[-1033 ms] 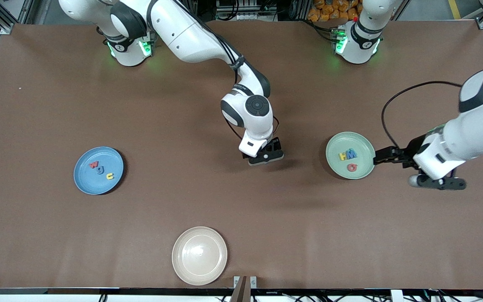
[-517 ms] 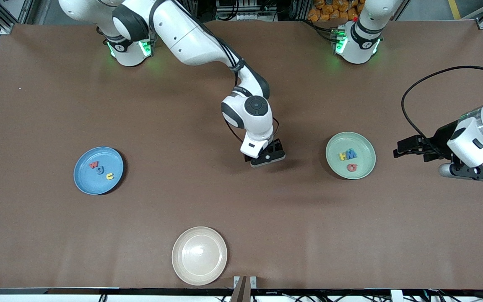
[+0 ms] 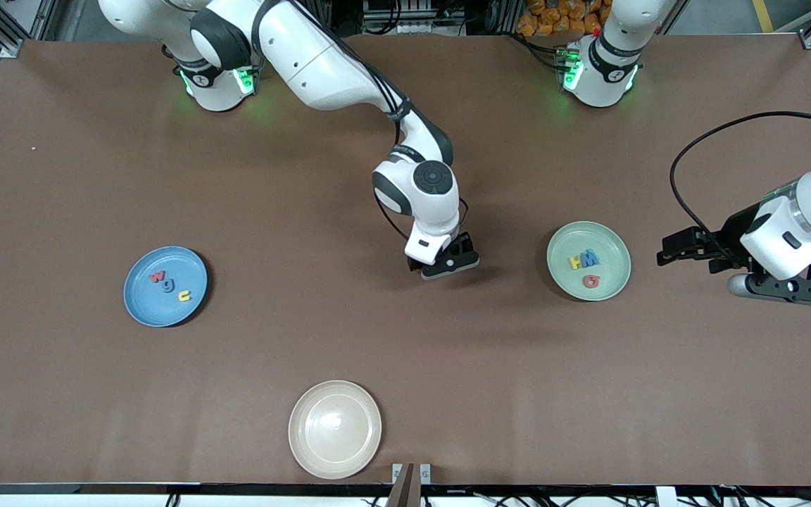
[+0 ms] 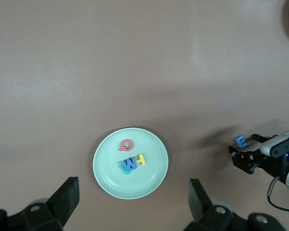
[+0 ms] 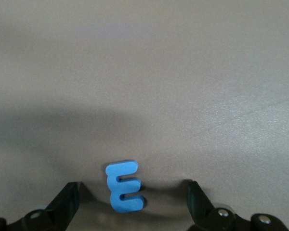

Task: Sort upper and lower case letters into plates
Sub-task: 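Grasp the blue E with the right gripper while the left gripper withdraws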

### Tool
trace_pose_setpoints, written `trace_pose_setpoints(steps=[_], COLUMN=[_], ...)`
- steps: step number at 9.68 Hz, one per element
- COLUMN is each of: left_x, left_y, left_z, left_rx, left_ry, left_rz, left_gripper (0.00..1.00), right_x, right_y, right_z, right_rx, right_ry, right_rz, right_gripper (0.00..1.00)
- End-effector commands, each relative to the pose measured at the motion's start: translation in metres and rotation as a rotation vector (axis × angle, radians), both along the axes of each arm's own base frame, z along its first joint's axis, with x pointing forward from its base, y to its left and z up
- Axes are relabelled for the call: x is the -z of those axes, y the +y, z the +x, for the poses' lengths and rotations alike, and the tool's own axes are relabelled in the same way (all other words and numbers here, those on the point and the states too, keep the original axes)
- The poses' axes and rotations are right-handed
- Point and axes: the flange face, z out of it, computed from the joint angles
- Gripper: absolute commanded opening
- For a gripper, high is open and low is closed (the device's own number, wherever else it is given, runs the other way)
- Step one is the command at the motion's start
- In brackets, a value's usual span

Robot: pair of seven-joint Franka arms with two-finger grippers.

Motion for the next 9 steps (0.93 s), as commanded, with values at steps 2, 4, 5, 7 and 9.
trace_pose_setpoints(steps=[2,4,5,7,9], left_x=[-0.002,-0.010,-0.009,-0.010,-0.017], left_y=[-0.014,-0.018,-0.017,-0.021,-0.023], left_z=[0.001,0.004,0.007,0.006,0.005], left_rx=[0.037,0.122,0.090,0.095,0.092], left_ry=[-0.014,-0.025,-0.004,0.014,0.015], left_rz=[0.066,0.122,0.132,0.162,0.184], left_gripper=[1.00,1.00,1.00,1.00,1.00], right_x=[0.002,0.000,-0.002,-0.010,-0.028], right_y=[0.004,0.005,0.004,0.001,-0.001], right_z=[-0.002,-0.001,0.001,0.006,0.012], right_rx=[-0.004,-0.007,-0.009,-0.008,-0.010], right_ry=[0.000,-0.005,-0.008,-0.016,-0.024], right_rz=[-0.014,-0.010,-0.011,-0.006,-0.002], right_gripper=[1.00,0.00,0.00,0.00,0.00])
